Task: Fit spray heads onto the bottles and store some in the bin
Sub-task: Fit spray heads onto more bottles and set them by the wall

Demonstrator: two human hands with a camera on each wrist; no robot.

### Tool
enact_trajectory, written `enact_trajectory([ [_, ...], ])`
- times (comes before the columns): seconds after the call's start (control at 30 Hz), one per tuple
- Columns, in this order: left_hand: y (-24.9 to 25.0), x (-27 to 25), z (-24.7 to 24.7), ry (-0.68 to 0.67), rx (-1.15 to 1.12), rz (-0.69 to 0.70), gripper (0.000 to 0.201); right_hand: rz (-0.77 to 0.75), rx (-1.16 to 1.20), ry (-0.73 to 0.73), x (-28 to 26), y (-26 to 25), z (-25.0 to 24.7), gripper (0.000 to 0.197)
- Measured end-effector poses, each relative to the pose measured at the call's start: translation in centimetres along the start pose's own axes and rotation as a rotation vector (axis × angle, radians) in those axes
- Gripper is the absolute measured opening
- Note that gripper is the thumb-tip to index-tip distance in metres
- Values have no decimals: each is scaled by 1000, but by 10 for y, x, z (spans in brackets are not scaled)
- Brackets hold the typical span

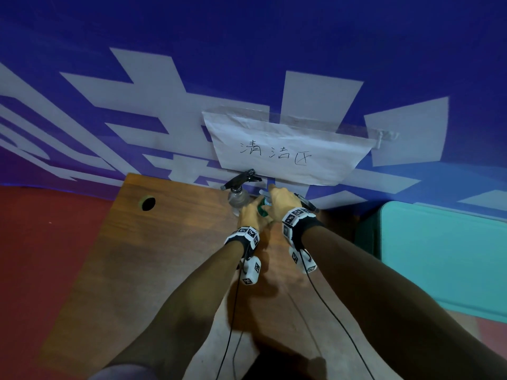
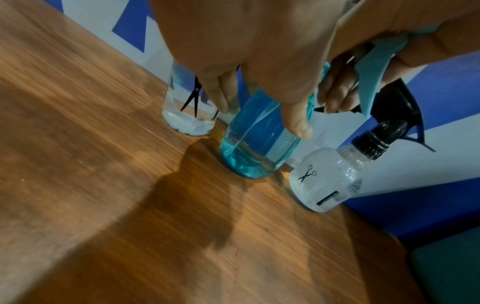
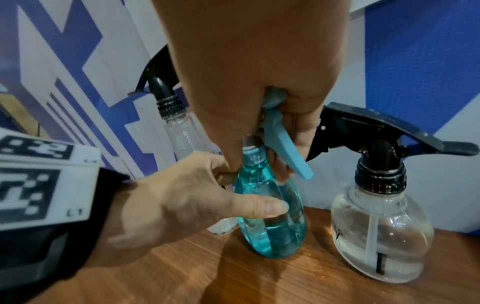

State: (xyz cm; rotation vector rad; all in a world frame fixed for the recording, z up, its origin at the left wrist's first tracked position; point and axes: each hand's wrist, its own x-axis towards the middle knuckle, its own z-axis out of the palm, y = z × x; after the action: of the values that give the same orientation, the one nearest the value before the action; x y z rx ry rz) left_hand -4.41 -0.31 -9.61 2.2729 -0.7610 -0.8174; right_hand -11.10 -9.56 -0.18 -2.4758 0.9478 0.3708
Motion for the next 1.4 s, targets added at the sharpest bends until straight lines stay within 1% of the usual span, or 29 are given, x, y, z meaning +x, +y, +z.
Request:
enact_trajectory([
  [0.03,1,1,-1,-11,12,-1,65,-1,19,17,-5,1,-2,47],
  [0.1,4,-4,-3,10,40,13,58,-4,61,86,-18,4,-2,52],
  [0.17,8,-14,-7,42,0,47,58,-15,101,159,-34,9,-2,53],
  [0.23,5,-26,-8,49,-72,60,63,-28,146,234,-53,14,-2,48],
  [0.3,2,-41,-14,62,-140,23,63,-42,189,317,-72,18,-2,41],
  [0.4,-8,-61,-25,115,-133,-34,48,-59,221,426,-100,18,-5,30],
  [0.5,-14,-78,-40,180,-95,-37,37,-63,216,508,-124,13,-9,22],
  [0.6,-7,-97,-59,208,-77,-30,34,-87,271,490,-139,7,-13,20],
  [0.8,14,-139,-95,301,-55,-12,33,-133,374,403,-155,-1,-24,28],
  [0.93,15,-166,-110,391,-51,-35,34,-164,444,341,-155,-17,-25,33],
  [1.07,9,-180,-127,413,-67,-57,39,-171,464,317,-146,-33,-21,28],
  [1.17,3,-179,-135,413,-64,-73,39,-155,468,291,-140,-43,-19,28],
  [1.27,0,-164,-144,394,-74,-66,37,-118,473,282,-126,-52,-18,31],
  [1.4,-11,-129,-150,306,-28,-46,40,-36,476,275,-100,-60,-17,38],
])
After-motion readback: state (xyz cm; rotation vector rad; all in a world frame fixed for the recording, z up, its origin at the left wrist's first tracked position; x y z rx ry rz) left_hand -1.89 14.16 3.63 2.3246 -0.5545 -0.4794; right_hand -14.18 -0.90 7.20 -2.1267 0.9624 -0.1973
